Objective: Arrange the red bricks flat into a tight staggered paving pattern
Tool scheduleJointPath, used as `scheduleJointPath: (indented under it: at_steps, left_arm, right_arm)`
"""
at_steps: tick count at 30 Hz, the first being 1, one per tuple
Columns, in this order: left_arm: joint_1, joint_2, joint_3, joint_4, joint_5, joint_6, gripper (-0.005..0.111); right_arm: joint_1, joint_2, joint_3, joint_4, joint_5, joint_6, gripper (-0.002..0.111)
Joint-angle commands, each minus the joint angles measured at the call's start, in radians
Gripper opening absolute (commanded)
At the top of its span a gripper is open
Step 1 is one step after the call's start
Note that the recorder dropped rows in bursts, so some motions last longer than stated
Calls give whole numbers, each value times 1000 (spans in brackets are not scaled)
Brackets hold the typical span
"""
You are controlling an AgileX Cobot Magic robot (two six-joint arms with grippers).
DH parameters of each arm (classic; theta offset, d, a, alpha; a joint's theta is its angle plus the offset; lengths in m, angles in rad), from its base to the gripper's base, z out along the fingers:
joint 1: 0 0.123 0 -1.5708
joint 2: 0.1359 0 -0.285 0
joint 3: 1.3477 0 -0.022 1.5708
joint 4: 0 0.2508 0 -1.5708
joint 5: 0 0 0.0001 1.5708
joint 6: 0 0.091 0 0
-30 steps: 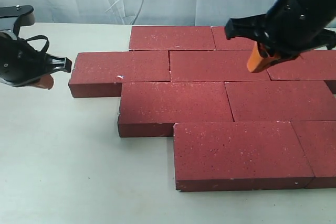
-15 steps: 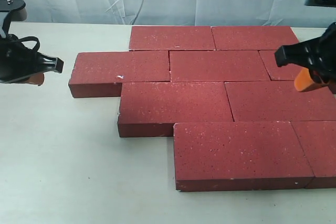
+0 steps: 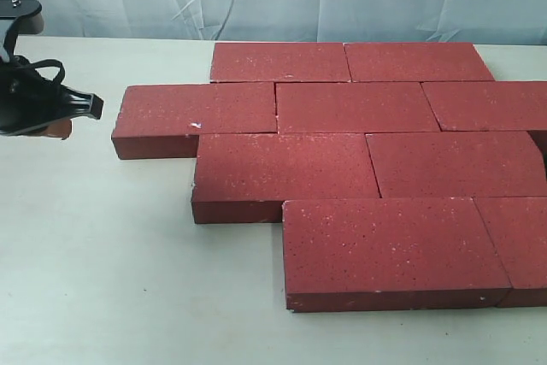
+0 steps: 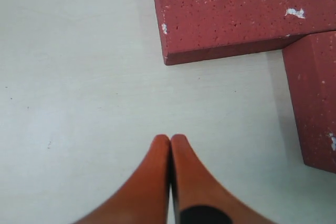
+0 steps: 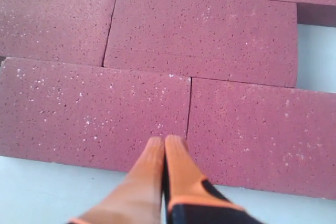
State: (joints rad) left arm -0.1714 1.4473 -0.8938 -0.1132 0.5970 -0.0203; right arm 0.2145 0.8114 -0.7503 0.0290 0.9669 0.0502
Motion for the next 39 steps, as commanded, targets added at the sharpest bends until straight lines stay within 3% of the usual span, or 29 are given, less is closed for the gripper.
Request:
scheduleJointPath:
  at_steps: [1, 20, 31, 39]
  left_arm:
    - [2, -9, 4, 2, 1, -2, 0]
    - [2, -9, 4, 2, 1, -2, 0]
    - [2, -9, 4, 2, 1, -2, 0]
    - [2, -9, 4, 2, 1, -2, 0]
  right_arm:
    - [-4, -81, 10, -2, 17, -9, -1]
    - [-6, -247, 10, -2, 3, -7, -1]
    - [-198, -488, 10, 10, 3, -7, -1]
    - [-205, -577, 10, 17, 1, -7, -1]
